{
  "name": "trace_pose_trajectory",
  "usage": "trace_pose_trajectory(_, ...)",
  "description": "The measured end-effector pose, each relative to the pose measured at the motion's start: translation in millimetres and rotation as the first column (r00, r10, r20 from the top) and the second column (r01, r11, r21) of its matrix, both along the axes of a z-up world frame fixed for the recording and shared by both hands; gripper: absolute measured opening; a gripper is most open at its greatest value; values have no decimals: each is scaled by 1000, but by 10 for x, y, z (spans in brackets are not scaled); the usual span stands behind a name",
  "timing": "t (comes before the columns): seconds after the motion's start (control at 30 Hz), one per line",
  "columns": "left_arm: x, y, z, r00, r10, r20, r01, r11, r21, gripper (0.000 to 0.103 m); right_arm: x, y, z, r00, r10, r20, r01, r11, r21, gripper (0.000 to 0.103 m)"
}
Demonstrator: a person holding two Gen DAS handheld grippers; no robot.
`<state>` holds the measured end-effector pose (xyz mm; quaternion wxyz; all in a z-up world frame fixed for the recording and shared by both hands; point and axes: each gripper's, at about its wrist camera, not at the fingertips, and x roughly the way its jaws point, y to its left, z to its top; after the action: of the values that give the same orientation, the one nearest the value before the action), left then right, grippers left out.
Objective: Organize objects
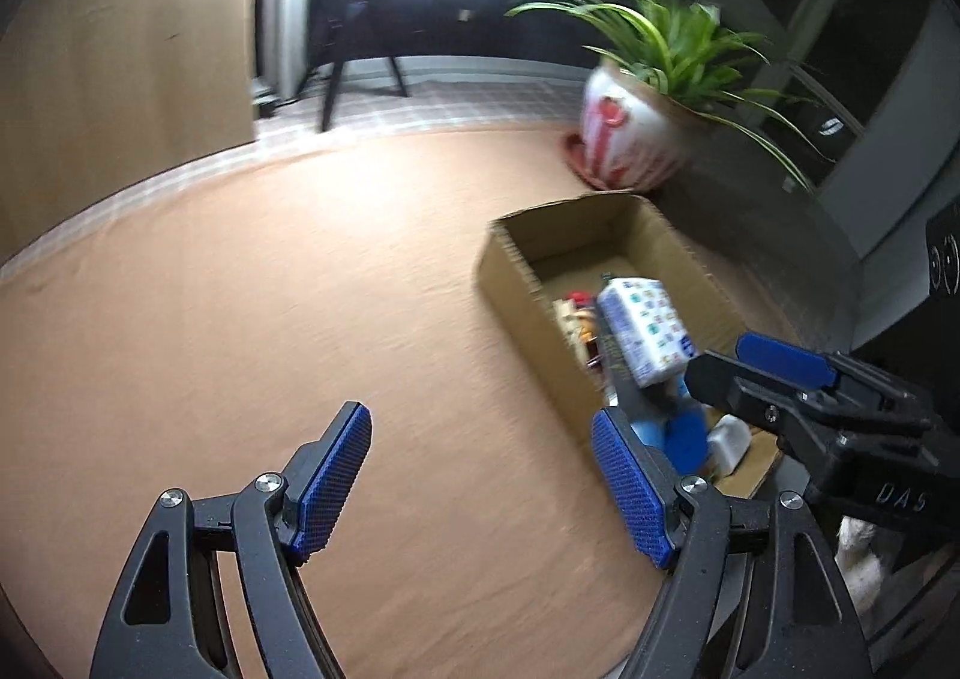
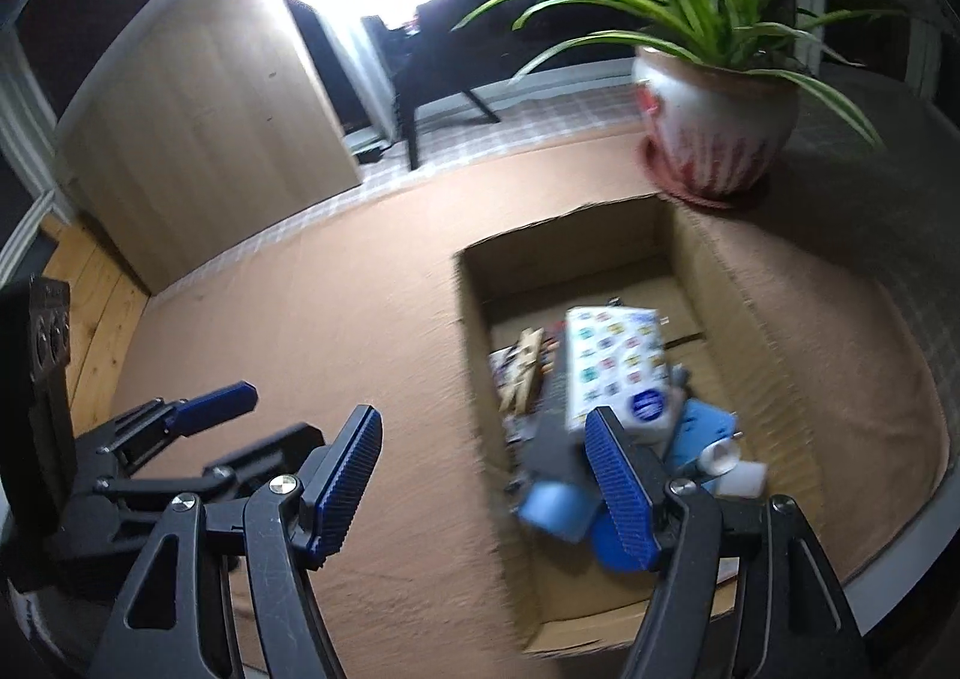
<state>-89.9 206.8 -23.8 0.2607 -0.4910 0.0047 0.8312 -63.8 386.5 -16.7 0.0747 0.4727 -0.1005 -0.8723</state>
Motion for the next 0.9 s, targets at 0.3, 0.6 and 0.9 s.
trace_pose_trajectory(0.3, 186, -765, 54, 996, 93, -11, -94, 995, -21, 80, 171, -688, -16, 995, 95, -2, -95, 995, 38, 67)
trace_pose_trajectory(0.6, 479, -1520, -37, 974, 225, -4, -225, 973, -61, 80, 337, -1279, 37, 984, 175, -27, -172, 981, 92, 67)
trace_pose_trajectory(0.9, 661, -2003, -53, 952, 305, -14, -305, 948, -90, 83, 482, -1677, 18, 973, 230, -34, -223, 964, 145, 67)
